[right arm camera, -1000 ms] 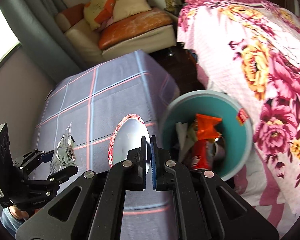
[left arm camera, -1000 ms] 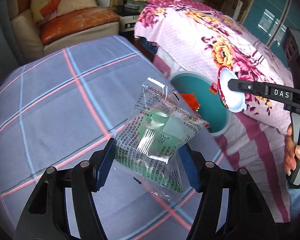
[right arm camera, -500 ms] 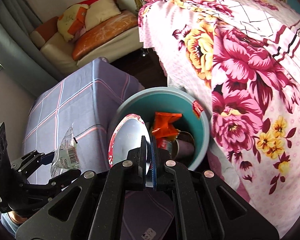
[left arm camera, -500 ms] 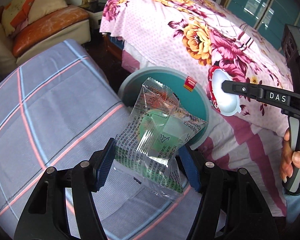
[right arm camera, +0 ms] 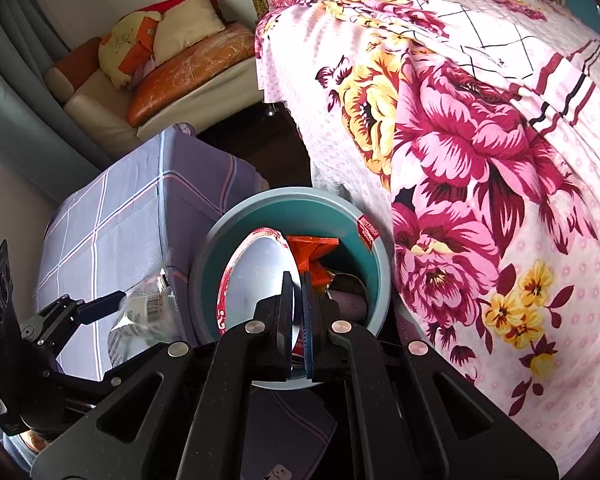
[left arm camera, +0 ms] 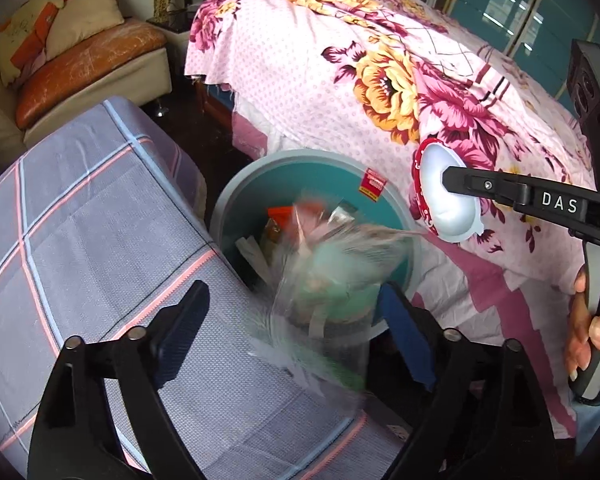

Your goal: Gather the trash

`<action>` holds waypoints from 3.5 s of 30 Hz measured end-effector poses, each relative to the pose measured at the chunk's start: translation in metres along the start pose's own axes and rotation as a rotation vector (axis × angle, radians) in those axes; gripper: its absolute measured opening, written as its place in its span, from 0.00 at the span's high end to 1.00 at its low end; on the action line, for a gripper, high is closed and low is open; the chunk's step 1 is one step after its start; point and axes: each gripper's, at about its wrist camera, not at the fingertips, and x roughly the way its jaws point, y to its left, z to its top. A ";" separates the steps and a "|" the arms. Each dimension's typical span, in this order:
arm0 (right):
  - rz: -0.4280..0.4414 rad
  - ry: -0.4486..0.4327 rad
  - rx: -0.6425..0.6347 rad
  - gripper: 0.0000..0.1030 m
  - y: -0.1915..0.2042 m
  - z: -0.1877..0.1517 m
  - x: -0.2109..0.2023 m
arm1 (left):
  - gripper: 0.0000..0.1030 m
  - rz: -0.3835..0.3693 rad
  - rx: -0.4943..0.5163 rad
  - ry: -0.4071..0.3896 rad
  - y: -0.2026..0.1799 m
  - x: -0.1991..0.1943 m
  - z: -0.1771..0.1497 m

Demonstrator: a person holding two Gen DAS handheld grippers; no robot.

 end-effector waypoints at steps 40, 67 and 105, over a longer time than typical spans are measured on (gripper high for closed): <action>-0.073 0.041 -0.131 0.07 0.055 -0.011 -0.013 | 0.08 0.035 -0.217 -0.030 0.052 -0.056 -0.039; -0.097 -0.009 -0.275 0.07 0.109 -0.080 -0.080 | 0.04 0.115 -0.275 -0.118 0.058 -0.133 -0.105; -0.096 0.070 -0.255 0.07 0.105 -0.087 -0.039 | 0.04 0.183 -0.286 -0.100 0.068 -0.110 -0.113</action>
